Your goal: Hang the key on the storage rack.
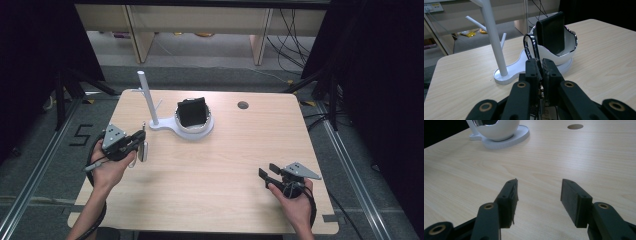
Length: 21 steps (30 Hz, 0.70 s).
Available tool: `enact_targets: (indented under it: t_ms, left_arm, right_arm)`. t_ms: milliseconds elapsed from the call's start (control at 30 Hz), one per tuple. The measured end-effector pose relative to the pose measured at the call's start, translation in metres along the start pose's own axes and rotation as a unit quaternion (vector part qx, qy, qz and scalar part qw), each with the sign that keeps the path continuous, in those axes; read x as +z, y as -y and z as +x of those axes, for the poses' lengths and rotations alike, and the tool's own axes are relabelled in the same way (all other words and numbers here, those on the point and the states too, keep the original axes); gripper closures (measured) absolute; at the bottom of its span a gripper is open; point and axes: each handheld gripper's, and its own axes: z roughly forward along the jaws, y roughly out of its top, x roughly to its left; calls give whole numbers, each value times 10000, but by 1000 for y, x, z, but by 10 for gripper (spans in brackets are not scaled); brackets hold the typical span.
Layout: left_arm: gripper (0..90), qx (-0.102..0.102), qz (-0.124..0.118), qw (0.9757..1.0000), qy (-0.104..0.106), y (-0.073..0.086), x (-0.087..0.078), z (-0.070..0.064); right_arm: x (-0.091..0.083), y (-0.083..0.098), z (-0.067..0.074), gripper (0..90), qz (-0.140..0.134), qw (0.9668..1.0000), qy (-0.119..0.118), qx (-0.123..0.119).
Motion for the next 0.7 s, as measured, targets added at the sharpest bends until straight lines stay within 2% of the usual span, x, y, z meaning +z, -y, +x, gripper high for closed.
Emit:
enact_targets:
  t_ms: [100, 167, 200, 233, 267, 400, 433, 467, 700]
  left_arm:
    - [833, -39, -55, 10000, -67, 0, 3, 4]
    - [833, -128, -78, 9998, -101, -1, 4, 5]
    - [833, -140, -94, 9998, -131, -2, 4, 6]
    - [833, -144, -117, 9997, -154, -2, 4, 7]
    - [833, -148, -138, 9997, -165, -3, 4, 9]
    - [833, -167, -210, 9993, -250, -7, 3, 13]
    - [833, -146, -228, 9993, -261, -8, 3, 15]
    - [833, -154, -231, 9992, -289, -9, 3, 15]
    - [833, -149, -303, 9987, -372, -14, 0, 21]
  right_arm:
    - [0, 0, 2, 487, 16, 9999, 81, 67]
    - [-1, 1, 2, 486, 11, 9999, 28, 111]
    - [0, 0, -1, 486, -27, 10000, 14, -62]
    - [0, 1, -1, 486, -24, 9999, 85, -58]
    - [-1, 1, 2, 486, 26, 9999, 90, 98]
    - [0, 1, 2, 485, -1, 10000, 24, 84]
    - [-2, 0, 3, 484, 103, 9998, 53, 144]
    - [-1, 0, -1, 485, 14, 9999, 78, -96]
    - [-1, 0, 0, 483, 18, 9999, 67, -75]
